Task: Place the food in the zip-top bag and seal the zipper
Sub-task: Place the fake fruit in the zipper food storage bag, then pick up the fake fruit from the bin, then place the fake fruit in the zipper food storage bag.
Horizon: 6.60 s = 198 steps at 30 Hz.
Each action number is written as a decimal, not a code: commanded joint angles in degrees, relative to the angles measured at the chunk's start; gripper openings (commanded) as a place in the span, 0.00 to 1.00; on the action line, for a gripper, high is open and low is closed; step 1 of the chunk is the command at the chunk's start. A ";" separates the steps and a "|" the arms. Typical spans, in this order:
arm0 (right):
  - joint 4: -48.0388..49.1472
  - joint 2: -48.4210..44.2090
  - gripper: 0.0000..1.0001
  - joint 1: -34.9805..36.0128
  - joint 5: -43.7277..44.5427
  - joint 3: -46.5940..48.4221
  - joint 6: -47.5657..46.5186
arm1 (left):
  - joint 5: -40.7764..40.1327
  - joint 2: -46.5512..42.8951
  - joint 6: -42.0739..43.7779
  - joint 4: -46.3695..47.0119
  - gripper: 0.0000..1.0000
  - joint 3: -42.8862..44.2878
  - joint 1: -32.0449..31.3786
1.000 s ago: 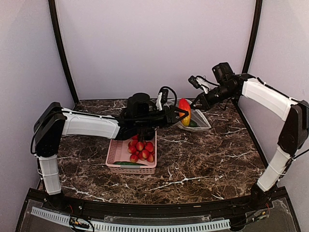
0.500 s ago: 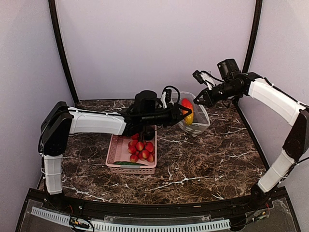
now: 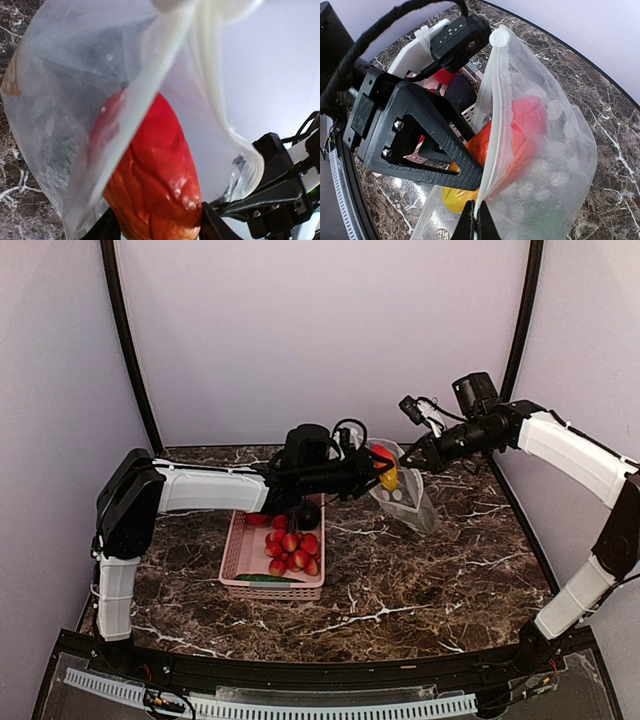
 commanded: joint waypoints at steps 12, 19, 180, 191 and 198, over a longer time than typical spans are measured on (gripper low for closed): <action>2.79 -1.15 0.00 0.55 0.13 -1.52 0.04 | 0.65 -0.25 0.07 -3.41 0.62 3.86 0.09; 3.54 -0.33 0.00 -0.55 4.68 -1.38 0.34 | 5.94 -1.69 3.94 -1.00 0.59 4.52 -0.29; 6.94 0.35 0.00 -11.62 -5.14 -5.84 -4.97 | -4.45 -23.10 51.41 -13.26 0.35 -10.32 -6.09; -3.14 1.30 0.00 -8.54 -6.16 1.81 -3.88 | -17.26 -10.51 42.94 -15.95 0.31 4.22 -9.46; -4.22 0.34 0.00 -6.68 -7.01 1.81 -2.58 | -20.47 -4.59 42.24 -16.73 0.29 8.18 -9.55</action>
